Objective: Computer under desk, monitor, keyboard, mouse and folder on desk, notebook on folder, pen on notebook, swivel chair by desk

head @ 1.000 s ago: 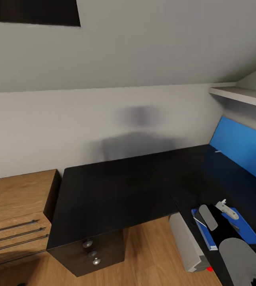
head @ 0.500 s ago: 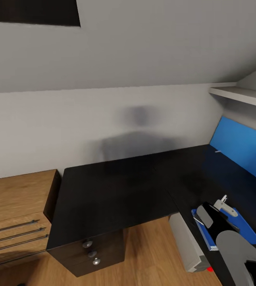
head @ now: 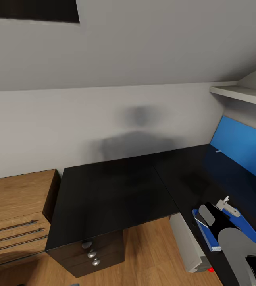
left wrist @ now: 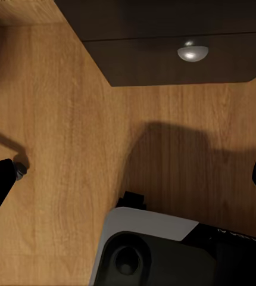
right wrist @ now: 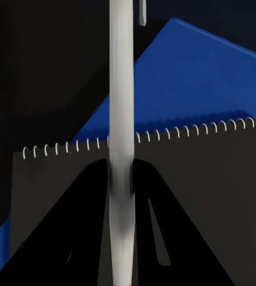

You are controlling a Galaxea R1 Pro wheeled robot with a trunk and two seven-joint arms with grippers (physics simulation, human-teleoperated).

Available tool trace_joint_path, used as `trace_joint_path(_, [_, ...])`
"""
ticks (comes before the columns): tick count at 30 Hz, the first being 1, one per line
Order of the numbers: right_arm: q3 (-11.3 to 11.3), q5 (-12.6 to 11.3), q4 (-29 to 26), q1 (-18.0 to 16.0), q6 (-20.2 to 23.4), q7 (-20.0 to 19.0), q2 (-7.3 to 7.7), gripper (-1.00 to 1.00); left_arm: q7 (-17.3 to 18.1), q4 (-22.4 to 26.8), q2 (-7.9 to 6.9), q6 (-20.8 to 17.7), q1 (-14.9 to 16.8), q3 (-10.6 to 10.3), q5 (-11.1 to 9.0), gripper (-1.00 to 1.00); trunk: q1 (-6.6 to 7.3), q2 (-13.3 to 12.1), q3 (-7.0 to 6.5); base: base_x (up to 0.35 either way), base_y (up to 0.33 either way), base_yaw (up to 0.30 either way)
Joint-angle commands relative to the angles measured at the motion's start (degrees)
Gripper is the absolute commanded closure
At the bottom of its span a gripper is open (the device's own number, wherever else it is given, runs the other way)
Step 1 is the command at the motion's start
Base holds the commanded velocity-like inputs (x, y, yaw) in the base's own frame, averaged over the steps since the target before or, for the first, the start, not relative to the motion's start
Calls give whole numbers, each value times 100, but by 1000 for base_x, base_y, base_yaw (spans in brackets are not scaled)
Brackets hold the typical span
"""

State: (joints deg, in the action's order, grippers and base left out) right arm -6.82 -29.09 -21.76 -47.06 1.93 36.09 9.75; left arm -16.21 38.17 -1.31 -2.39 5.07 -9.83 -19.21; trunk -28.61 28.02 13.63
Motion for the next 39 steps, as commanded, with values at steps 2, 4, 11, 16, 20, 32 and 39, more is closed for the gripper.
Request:
trace_joint_path(2, [-7,-34,-5,-9,89,19,16,100,-57,15,-10,-25,3,-46,-40,-100,-47,92,47,0,0,0])
trace_joint_path(4, [-10,-40,-4,-12,159,23,28,100,-57,15,-10,-25,3,-46,-40,-100,-91,172,83,0,0,0])
trace_joint_path(11, [-12,-42,-31,-13,393,73,37,100,-57,8,-9,-25,3,-46,-39,-100,-245,453,208,0,0,0])
trace_joint_path(16, [-18,-57,-102,-15,911,87,99,100,-57,6,-10,-25,3,-46,-39,-100,-354,653,298,0,0,0])
trace_joint_path(20, [-19,-76,-108,-19,959,90,113,100,-57,6,-10,-25,3,-46,-37,-100,-442,814,370,0,0,0])
trace_joint_path(32, [-21,-79,-109,-22,1042,91,115,100,-57,7,-10,-25,3,-46,-39,-100,-574,1054,477,0,0,0])
trace_joint_path(39, [-21,-79,-111,-22,1046,91,115,100,-57,6,-10,-25,3,-46,-39,-100,-728,1335,603,0,0,0])
